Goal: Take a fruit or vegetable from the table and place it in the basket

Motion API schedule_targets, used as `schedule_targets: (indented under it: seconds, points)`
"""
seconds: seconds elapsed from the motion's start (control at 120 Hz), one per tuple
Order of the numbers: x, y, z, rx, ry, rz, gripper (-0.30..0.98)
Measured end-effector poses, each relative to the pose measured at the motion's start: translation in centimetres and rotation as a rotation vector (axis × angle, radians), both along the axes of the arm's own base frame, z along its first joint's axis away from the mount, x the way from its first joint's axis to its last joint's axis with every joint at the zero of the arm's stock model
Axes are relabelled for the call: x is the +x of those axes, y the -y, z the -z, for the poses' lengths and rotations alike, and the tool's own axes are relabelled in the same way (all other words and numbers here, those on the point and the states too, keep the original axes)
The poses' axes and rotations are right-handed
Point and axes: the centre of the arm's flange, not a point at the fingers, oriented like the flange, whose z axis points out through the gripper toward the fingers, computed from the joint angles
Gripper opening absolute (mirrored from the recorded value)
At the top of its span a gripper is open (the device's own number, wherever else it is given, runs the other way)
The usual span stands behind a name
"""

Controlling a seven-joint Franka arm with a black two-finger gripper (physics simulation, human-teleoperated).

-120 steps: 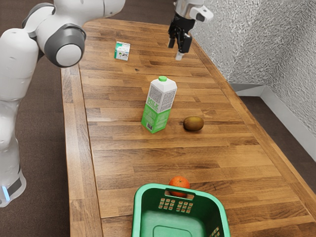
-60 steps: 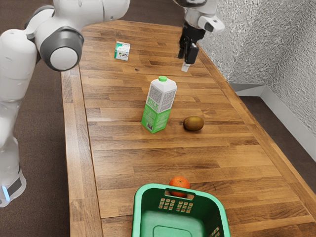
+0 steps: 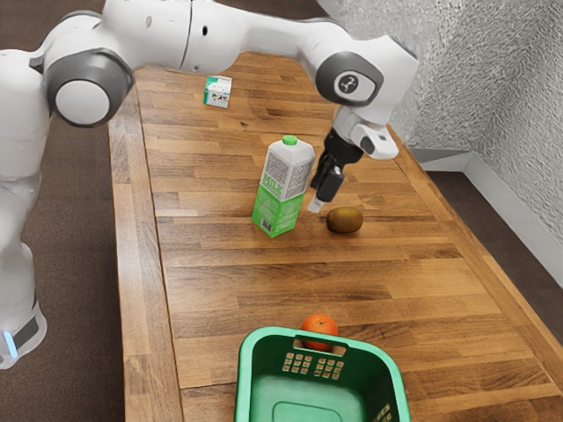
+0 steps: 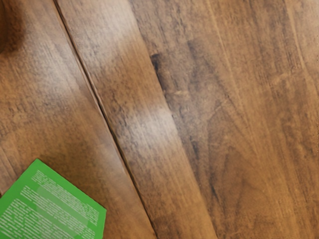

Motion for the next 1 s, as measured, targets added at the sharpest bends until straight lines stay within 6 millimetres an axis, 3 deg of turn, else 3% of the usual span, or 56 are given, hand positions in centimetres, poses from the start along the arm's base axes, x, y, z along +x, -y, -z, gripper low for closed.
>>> schedule_targets:
  seconds: [0.092,0.208,0.358,0.533,1.0]
  points:
    - [0.0,1.0,1.3,-0.001,-0.013,0.016,0.66]
    - [0.7,0.7,2.8,0.002,0.005,0.01,0.66]
    - [1.9,0.4,3.2,0.013,0.078,0.007,0.66]
    - [3.8,-2.8,4.9,0.029,0.119,-0.045,0.67]
    - [7.2,-5.4,8.1,0.036,0.249,-0.087,0.67]
